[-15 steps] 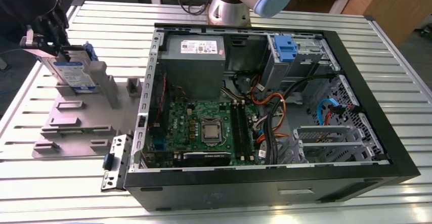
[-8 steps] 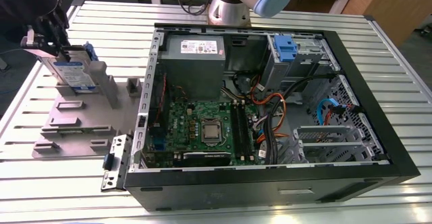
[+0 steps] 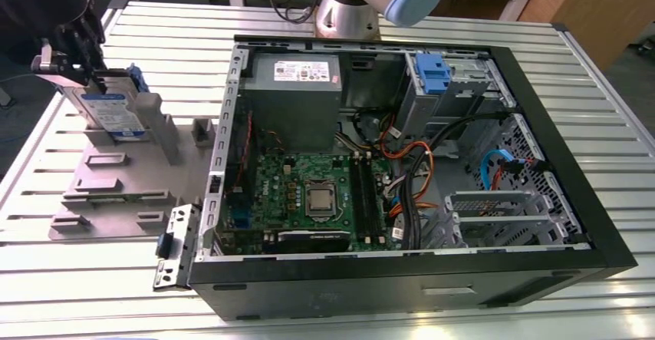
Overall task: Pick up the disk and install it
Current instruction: 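Pick up the disk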
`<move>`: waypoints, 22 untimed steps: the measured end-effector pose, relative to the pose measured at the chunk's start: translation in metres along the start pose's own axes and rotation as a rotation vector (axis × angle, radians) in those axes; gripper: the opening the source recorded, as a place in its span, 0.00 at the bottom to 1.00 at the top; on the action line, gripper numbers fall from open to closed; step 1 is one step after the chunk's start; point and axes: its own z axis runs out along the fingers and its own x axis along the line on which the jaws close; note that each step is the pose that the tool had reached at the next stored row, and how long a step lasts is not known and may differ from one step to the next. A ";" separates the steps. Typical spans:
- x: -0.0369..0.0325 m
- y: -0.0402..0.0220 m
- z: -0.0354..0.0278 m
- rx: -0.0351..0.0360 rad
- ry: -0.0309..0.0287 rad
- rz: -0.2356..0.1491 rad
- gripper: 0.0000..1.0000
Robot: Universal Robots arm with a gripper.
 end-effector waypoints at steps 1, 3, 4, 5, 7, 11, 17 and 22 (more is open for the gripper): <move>0.0000 0.0000 0.0000 0.0000 0.0000 0.000 0.35; 0.0000 -0.0001 0.0000 0.0000 0.0000 0.000 0.35; 0.0000 -0.0002 -0.0001 -0.0001 0.0000 0.001 0.35; 0.0000 -0.0004 -0.0001 0.0000 0.0000 0.001 0.35; 0.0000 -0.0006 0.0000 0.0015 -0.0009 0.018 0.35; 0.0000 -0.0007 0.0000 0.0033 -0.0019 0.035 0.35; 0.0000 -0.0007 0.0001 0.0042 -0.0025 0.046 0.35; 0.0000 -0.0007 0.0001 0.0044 -0.0026 0.047 0.35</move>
